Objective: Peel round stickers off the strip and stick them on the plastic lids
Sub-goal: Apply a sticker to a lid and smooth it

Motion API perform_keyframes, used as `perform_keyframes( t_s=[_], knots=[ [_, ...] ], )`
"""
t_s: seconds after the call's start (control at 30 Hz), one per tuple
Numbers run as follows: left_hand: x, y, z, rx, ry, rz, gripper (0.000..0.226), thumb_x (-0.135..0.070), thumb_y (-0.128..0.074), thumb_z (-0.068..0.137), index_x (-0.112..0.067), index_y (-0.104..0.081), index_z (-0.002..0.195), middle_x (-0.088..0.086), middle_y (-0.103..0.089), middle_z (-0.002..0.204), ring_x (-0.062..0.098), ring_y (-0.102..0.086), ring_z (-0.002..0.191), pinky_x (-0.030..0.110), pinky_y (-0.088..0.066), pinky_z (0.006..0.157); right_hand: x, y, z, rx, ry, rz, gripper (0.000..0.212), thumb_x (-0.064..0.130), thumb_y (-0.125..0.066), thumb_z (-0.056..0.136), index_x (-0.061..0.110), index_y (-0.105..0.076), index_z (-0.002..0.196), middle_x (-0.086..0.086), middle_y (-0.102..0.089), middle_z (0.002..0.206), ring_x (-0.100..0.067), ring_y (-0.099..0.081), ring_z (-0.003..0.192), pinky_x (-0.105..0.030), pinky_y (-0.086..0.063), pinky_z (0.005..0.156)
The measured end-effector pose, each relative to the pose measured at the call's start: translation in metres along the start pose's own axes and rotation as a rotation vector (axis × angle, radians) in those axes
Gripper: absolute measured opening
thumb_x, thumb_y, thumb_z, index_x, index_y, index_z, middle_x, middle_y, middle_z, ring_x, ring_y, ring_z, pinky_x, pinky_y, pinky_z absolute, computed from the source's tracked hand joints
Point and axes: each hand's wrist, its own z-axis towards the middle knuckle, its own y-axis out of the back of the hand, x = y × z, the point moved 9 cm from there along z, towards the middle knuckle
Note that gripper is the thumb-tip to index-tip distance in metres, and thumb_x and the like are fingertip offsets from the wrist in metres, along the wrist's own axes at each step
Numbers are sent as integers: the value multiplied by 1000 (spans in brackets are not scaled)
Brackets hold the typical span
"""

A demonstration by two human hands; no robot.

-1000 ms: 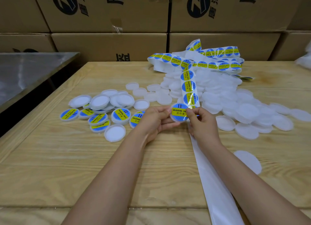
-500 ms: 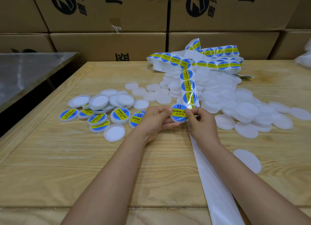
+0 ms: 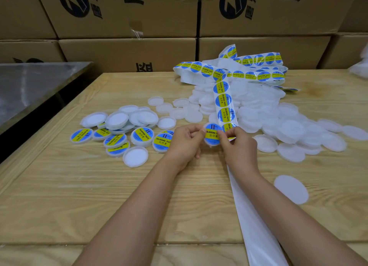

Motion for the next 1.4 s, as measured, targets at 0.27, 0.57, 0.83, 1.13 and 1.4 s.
perform_keyframes(
  t_s=[0.27,0.57,0.83,1.13,1.4],
  knots=[
    [0,-1,-3,-64,-3,-32,15,-13,-52,95,-10,-64,87,17,-63,73,8,-29,26,13,-24,31,9,5,-4,-65,46,-45,24,24,-63,88,13,-52,71,-4,-57,76,-18,-48,71,-23,-22,58],
    [3,-3,-3,-70,19,-121,18,-12,-54,94,-15,-63,79,25,-60,82,32,-41,65,14,-25,31,1,6,-4,-70,-40,-22,27,34,-65,86,12,-54,75,11,-44,66,-16,-46,72,-24,-22,57],
    [7,-7,-3,-54,77,-216,13,-8,-51,95,-1,-61,93,24,-64,87,35,-46,75,15,-23,29,0,8,-5,-101,-59,34,38,40,-70,80,14,-44,87,2,-49,87,-16,-49,78,-24,-35,65],
    [7,-15,-5,71,139,-357,14,-5,-48,95,1,-61,93,8,-69,71,10,-64,54,15,-27,31,2,-3,-1,20,8,200,13,28,-59,90,26,-49,83,-5,-55,65,-23,-53,57,-34,-44,57],
    [3,-25,-9,183,94,-273,19,-2,-44,96,2,-60,104,14,-68,83,14,-65,61,15,-25,30,-3,13,-1,-117,-31,171,35,31,-61,90,20,-41,63,6,-48,54,-5,-45,49,-14,-35,49]
  ],
)
